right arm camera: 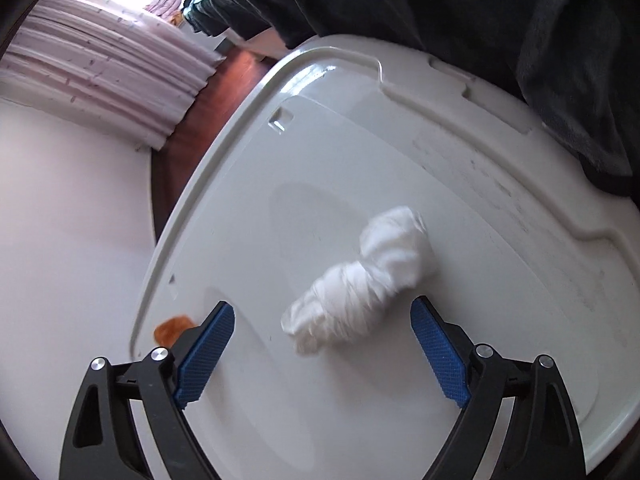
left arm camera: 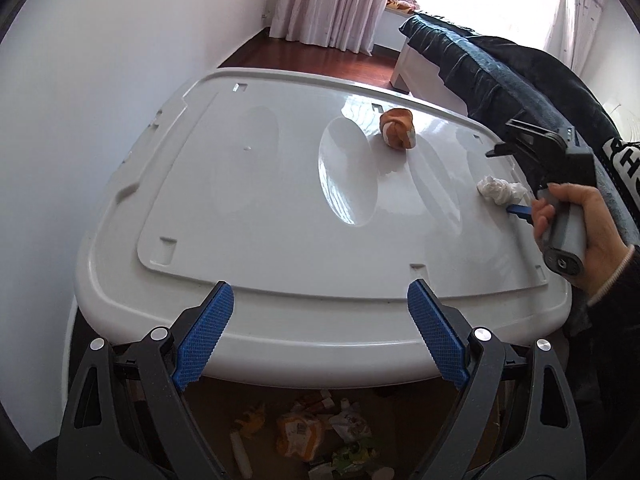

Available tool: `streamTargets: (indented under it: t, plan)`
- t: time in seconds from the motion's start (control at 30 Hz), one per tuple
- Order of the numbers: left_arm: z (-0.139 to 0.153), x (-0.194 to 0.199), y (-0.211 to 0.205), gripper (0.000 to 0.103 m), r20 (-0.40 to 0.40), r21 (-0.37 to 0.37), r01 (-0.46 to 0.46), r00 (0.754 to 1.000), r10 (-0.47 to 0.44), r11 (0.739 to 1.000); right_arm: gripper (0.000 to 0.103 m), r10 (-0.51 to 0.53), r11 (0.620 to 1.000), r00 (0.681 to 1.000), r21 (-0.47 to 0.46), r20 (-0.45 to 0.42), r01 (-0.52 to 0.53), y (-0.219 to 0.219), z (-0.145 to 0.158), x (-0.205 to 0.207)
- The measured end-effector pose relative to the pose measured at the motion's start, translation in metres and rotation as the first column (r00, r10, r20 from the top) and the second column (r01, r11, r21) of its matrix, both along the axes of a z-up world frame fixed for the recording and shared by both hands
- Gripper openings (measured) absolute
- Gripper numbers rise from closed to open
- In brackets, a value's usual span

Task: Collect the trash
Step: 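Grasp the white tissue with the right gripper, then grasp the orange sock with the left gripper while the right holds the tissue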

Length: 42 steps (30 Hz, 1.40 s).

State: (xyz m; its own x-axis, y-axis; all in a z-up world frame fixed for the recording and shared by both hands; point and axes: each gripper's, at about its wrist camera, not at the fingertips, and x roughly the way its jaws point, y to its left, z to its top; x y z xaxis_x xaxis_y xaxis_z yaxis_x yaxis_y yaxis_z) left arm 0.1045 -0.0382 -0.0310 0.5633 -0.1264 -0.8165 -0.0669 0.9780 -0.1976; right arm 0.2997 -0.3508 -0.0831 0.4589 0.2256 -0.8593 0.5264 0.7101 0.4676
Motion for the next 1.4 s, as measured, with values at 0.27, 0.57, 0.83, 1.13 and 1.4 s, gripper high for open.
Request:
streamTargets:
  t: [0.27, 0.57, 0.83, 1.13, 1.4]
  plan:
    - [0.003, -0.003, 0.000, 0.087, 0.013, -0.022, 0.001, 1.000, -0.001, 1.000, 0.084, 0.081, 0.925, 0.995, -0.366, -0.064, -0.099, 0.051, -0.002, 0.029]
    - [-0.002, -0.002, -0.002, 0.087, 0.013, -0.004, -0.009, 1.000, 0.009, 1.000, 0.034, 0.269, 0.859, 0.963, -0.446, -0.025, -0.252, 0.045, 0.000, -0.002]
    - [-0.021, 0.006, -0.003, 0.087, -0.025, 0.004, -0.014, 1.000, 0.014, 1.000, 0.034, 0.481, 0.833, 0.872, -0.358, 0.091, -0.422, 0.065, 0.041, -0.106]
    - [-0.022, 0.024, -0.009, 0.087, -0.015, 0.053, -0.009, 1.000, 0.010, 0.999, 0.035, 0.632, 0.664, 0.771, -0.458, -0.081, -0.592, 0.087, -0.001, -0.086]
    - [-0.004, 0.098, -0.050, 0.087, 0.042, 0.145, 0.038, 0.998, -0.045, 0.989, 0.035, 0.683, 0.592, 0.722, -0.497, -0.107, -0.634, 0.083, 0.000, -0.090]
